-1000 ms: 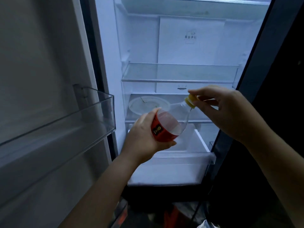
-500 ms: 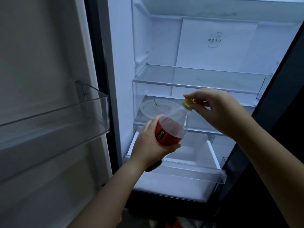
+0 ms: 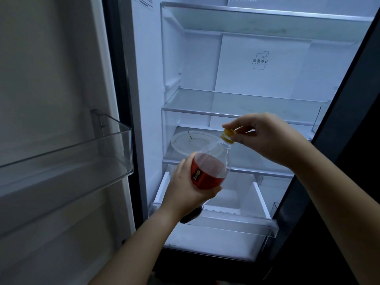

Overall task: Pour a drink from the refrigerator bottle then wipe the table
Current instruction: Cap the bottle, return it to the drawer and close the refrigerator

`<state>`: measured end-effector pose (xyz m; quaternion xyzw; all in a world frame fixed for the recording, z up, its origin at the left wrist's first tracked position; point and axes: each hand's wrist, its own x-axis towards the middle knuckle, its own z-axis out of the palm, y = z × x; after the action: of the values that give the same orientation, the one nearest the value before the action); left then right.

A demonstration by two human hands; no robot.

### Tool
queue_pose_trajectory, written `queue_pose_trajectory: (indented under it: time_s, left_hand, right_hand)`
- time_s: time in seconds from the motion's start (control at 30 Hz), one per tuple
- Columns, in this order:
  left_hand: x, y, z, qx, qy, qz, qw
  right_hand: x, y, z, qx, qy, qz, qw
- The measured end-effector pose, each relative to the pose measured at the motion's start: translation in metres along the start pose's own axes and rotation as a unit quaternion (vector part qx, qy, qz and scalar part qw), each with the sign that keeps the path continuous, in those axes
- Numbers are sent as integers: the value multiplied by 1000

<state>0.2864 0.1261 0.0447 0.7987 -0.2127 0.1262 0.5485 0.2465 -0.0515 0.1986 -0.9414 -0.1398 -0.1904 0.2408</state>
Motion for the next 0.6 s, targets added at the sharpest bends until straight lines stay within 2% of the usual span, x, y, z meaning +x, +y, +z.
queue_pose_trajectory:
  time_s: [0.2,0.3,0.43,0.6]
  left_hand:
    - [2,1,-1,-3,-13,-3,1000]
    - [2,1,0,3,-13,-2,1000]
    - [3,1,2,4,-13,-4,1000]
    - [3,0,0,-3,-15,-10,1000]
  right_hand:
    - [6,1,-9,14,-41,4,999]
    - [14,3,-14,-18,-58,6,998]
    - [22,2,-11,-119,-44,20,992]
    - [24,2,-2,-148,-7,41,988]
